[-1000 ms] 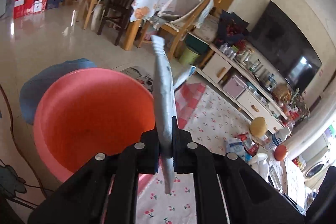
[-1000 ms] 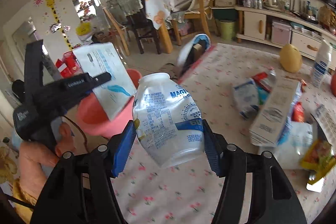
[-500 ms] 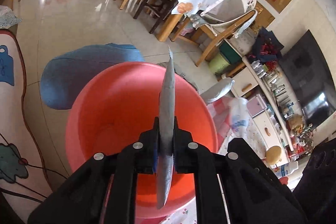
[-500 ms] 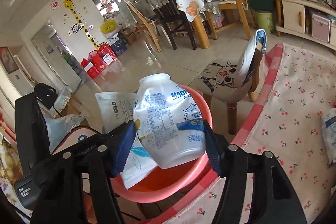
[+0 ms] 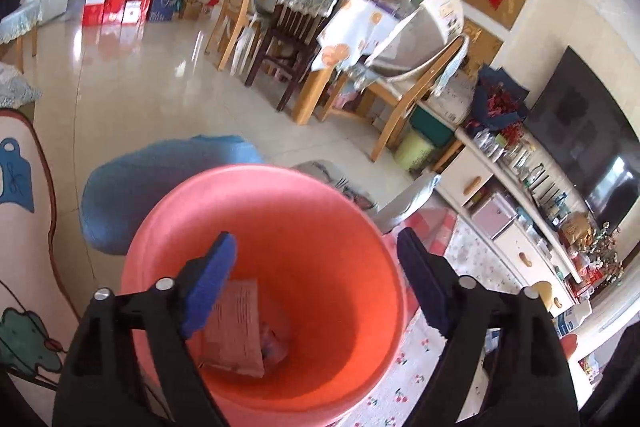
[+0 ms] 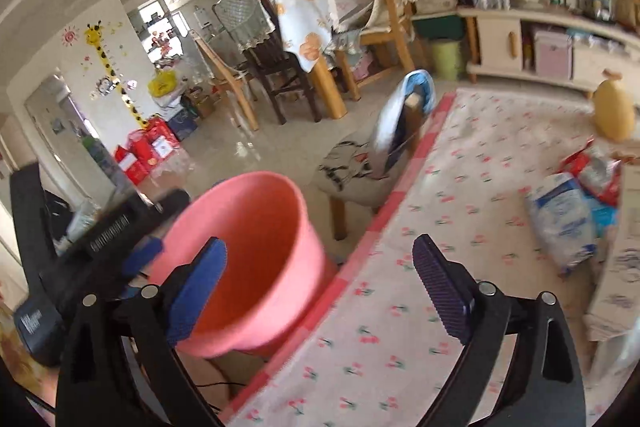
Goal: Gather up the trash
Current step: 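Move both open tools back over the table toward the remaining trash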
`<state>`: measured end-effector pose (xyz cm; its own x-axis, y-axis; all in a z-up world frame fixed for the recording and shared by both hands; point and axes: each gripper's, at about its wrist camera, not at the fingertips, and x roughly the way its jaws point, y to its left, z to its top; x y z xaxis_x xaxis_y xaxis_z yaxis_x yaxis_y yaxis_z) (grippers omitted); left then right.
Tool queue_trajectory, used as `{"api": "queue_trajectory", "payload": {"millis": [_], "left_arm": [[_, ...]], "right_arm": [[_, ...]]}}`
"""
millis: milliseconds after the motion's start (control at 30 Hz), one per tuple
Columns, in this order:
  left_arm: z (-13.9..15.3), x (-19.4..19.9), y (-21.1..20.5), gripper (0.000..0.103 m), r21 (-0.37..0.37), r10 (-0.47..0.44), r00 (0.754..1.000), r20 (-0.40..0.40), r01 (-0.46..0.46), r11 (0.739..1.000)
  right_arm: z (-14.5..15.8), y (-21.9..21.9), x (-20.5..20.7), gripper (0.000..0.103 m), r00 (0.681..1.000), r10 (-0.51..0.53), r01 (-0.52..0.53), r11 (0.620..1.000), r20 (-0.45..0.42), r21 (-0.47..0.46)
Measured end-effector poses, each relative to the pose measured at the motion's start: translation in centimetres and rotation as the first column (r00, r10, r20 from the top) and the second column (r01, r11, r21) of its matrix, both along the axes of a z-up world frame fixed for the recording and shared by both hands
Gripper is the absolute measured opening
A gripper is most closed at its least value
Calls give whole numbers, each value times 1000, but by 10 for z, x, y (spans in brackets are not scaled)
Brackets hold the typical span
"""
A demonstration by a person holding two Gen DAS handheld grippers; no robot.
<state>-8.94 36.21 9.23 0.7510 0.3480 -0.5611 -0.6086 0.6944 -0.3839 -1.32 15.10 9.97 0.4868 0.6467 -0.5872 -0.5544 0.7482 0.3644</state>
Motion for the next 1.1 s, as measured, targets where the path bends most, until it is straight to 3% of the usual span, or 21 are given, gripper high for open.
{"api": "queue_trajectory", "payload": {"millis": [167,400,500,667,833,1100], "left_arm": [[5,6,-20,84,39,-60,998,21,59,998],[18,14,-56,85,155,-147,988,-39,151,976],[19,19,-71,85,191,-144,984,-102,161,968],[23,23,-99,85,251,-206,969,-137,235,939],[27,18,-134,85,333,-279,953,-119,303,893],[31,13,-180,85,370,-412,908,-78,410,834]], "right_arm": [[0,-39,-21,96,994,-21,26,999,109,-45],[11,-88,-54,98,968,-74,104,988,240,-115],[12,-110,-63,98,961,-108,144,982,254,-125],[13,-147,-72,98,957,-169,200,974,237,-110],[10,-177,-81,98,950,-202,233,966,237,-109],[9,-221,-85,98,935,-264,296,949,235,-112]]}}
